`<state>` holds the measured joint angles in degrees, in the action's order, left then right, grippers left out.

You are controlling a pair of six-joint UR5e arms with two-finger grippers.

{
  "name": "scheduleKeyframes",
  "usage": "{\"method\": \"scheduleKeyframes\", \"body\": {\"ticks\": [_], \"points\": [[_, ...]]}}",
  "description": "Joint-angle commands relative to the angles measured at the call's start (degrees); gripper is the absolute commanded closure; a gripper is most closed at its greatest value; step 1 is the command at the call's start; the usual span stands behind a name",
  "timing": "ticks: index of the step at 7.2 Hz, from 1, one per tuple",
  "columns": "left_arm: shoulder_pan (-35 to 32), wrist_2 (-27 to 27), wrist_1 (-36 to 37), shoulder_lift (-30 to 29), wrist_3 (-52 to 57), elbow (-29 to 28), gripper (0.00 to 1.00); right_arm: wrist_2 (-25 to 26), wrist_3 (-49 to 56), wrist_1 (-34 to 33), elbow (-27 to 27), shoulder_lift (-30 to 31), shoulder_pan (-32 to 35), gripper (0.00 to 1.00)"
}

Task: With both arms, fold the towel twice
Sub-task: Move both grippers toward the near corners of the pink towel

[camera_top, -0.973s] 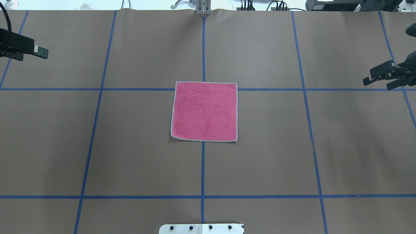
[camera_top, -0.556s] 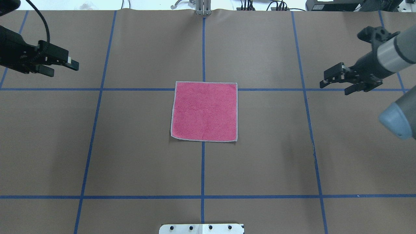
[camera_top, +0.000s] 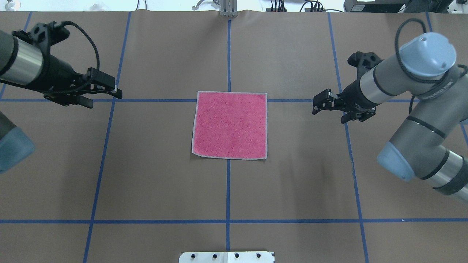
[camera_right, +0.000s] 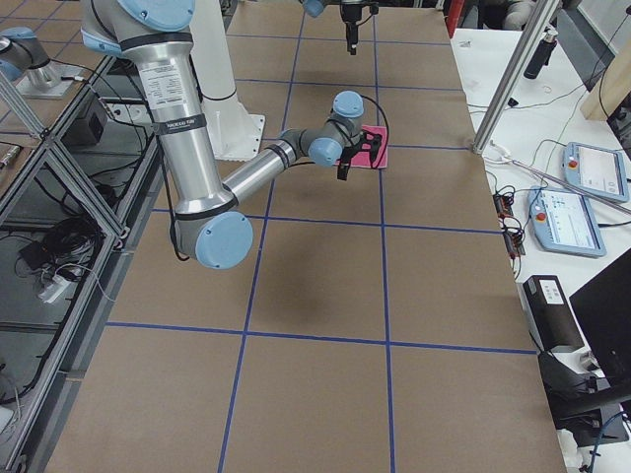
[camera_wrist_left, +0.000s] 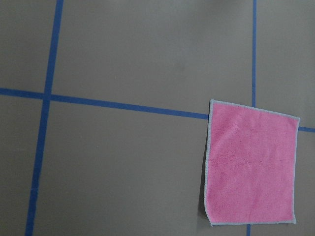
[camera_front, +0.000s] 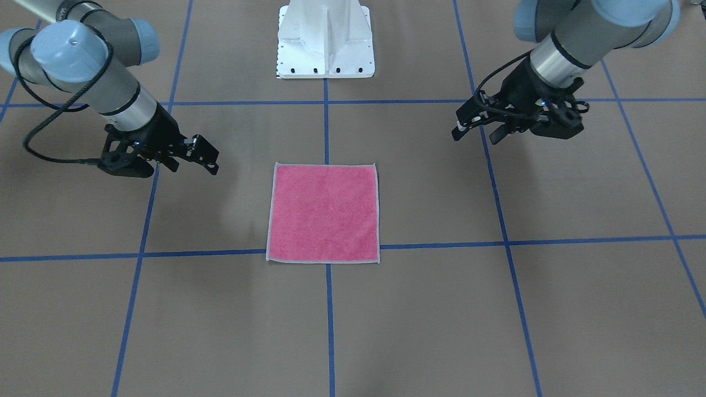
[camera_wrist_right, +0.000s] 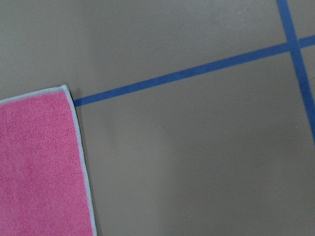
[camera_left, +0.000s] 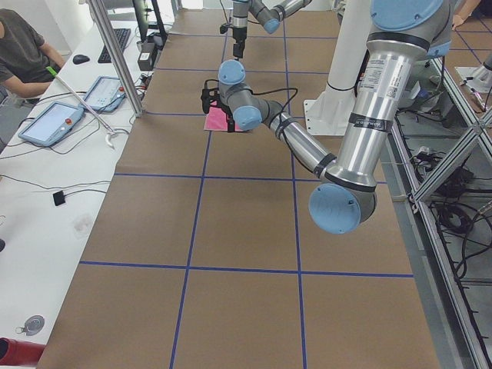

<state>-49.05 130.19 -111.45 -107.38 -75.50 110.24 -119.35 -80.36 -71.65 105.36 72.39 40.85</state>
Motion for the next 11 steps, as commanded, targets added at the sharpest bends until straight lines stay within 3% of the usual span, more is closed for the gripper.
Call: {"method": "scheduleKeyframes", "body": {"ticks": [1,4,5,7,9,11], "points": [[3.51,-0.55,0.00,-2.48,-3.77,-3.18,0.00,5.88,-7.15,-0.15,-0.67,-2.68,-6.73,0.00],[7.38,-5.02,-0.09,-3.53,-7.64,-4.42,0.00,9.66,-17.26,-0.51,-2.08,-5.14,-11.84,0.02],[7.48,-5.03,-0.09,-3.54,-7.65,-4.33,0.00,10.10,-25.64,-0.33,-3.56,-6.54,-12.63,0.02],[7.56,-5.12,-0.09,-3.45,-7.91,-4.33,0.00,15.53,-30.38,0.11,-5.15,-7.70,-15.08,0.04],[7.65,-5.21,-0.09,-3.27,-8.00,-4.33,0.00,16.52,-34.41,0.02,-7.44,-9.98,-15.80,0.18],[7.65,-5.21,-0.09,-3.18,-8.00,-4.33,0.00,18.37,-34.60,0.02,-8.15,-10.25,-16.42,0.23]]}}
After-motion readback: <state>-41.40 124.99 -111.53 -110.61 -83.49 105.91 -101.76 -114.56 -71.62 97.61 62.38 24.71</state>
